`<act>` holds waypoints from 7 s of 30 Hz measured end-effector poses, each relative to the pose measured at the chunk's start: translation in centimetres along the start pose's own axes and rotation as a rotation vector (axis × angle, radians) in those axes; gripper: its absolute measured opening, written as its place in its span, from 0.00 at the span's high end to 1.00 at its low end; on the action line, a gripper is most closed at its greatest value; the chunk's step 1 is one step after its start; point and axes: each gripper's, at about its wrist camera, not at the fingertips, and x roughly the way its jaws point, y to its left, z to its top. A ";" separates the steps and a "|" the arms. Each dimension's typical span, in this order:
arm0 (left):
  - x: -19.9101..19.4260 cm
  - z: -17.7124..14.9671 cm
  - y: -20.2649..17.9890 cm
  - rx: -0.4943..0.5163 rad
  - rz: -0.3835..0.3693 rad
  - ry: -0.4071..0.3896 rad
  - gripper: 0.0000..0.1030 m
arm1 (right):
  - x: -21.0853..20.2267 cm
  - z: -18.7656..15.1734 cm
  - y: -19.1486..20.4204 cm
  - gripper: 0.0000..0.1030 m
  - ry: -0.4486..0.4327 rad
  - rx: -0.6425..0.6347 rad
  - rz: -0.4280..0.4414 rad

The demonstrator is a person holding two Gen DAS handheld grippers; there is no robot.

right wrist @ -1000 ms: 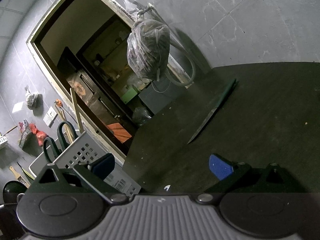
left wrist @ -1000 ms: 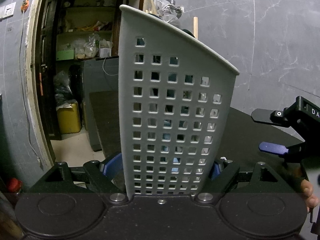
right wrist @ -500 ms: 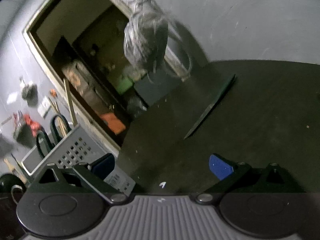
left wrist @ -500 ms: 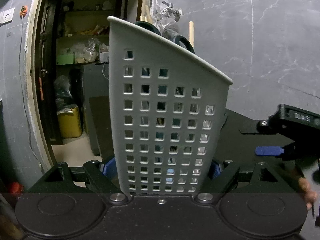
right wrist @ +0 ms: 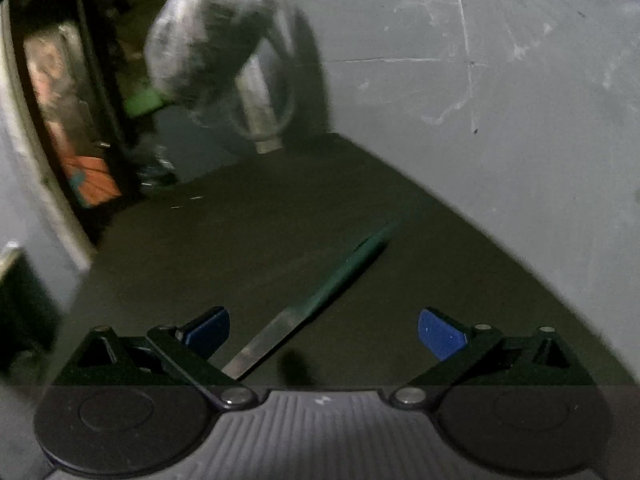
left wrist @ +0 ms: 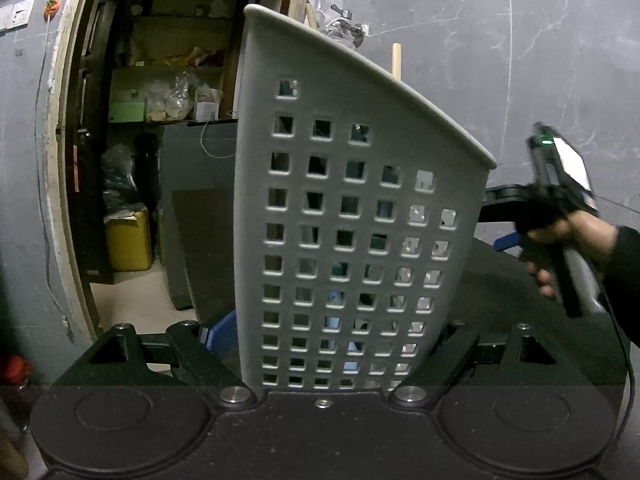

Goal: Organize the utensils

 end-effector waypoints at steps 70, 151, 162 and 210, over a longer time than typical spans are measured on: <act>-0.4 0.1 -0.9 0.024 0.012 -0.001 0.16 | -5.7 -4.8 0.3 0.41 0.194 -0.400 0.180; -0.9 0.1 -1.8 0.046 0.033 -0.011 0.16 | -17.3 -6.2 0.6 0.83 -0.540 -0.328 0.410; -0.9 0.1 -1.8 0.048 0.032 -0.012 0.16 | -18.0 -7.6 0.8 0.94 -0.538 -0.359 0.406; 0.2 0.2 -1.2 0.030 0.020 0.008 0.16 | 3.2 3.4 2.7 0.88 0.010 -0.081 0.193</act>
